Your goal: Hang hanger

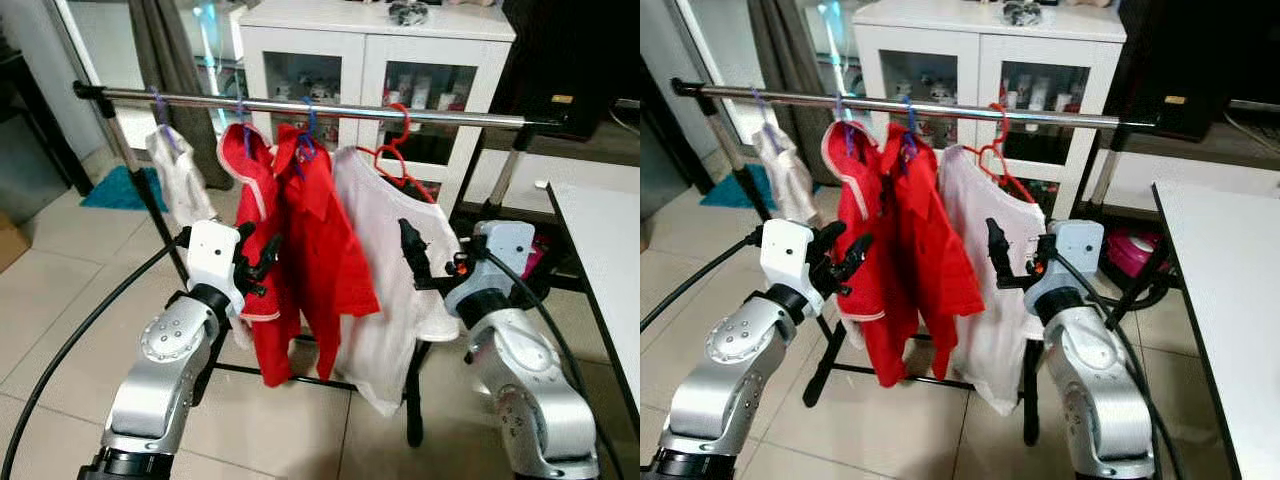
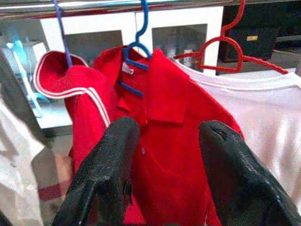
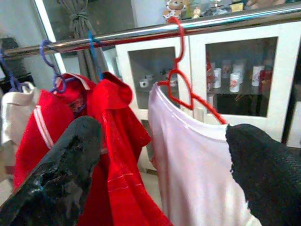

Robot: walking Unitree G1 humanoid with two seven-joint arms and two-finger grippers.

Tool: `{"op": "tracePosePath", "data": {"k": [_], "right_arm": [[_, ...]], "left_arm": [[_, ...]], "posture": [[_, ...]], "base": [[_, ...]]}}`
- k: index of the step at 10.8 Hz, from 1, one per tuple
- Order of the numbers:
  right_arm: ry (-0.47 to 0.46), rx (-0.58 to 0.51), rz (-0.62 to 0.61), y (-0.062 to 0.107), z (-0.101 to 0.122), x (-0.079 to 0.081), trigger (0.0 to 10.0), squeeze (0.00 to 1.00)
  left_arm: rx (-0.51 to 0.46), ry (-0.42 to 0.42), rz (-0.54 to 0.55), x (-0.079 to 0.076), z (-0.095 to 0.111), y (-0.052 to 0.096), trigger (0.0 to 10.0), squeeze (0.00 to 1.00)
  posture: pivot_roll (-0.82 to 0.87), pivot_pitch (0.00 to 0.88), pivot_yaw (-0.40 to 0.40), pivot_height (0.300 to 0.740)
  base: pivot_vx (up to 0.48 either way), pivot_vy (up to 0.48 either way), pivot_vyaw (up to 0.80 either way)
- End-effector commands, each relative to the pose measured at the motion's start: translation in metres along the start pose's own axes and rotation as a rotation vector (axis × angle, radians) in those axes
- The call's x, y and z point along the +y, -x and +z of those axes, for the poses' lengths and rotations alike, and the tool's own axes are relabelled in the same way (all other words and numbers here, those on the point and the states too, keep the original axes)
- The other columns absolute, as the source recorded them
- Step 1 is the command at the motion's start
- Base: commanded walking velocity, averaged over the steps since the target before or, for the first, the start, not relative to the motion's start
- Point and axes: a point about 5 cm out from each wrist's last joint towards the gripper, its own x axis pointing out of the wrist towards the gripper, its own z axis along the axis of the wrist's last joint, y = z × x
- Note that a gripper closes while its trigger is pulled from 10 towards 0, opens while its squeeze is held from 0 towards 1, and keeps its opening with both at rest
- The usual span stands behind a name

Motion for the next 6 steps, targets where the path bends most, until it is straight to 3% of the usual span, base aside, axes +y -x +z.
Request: {"op": "tracePosePath", "data": {"k": [1, 6], "right_arm": [[0.005, -0.001, -0.002, -0.0015, -0.0009, 0.0009, 10.0, 0.0], [0.011, -0.012, -0.005, -0.002, 0.0008, 0.0012, 10.0, 0.0]], "left_arm": [[0.0, -0.004, 0.013, 0.0043, 0.0026, -0.0006, 10.0, 0.0], [-0.011, 0.004, 0.014, 0.0055, 0.0051, -0.0013, 10.0, 0.0]], "posture": [[-0.1, 0.0, 0.034, 0.74], [-0.1, 0.0, 0.033, 0.74]], "base": [[0.0, 0.0, 0.0], [0.0, 0.0, 0.0]]}}
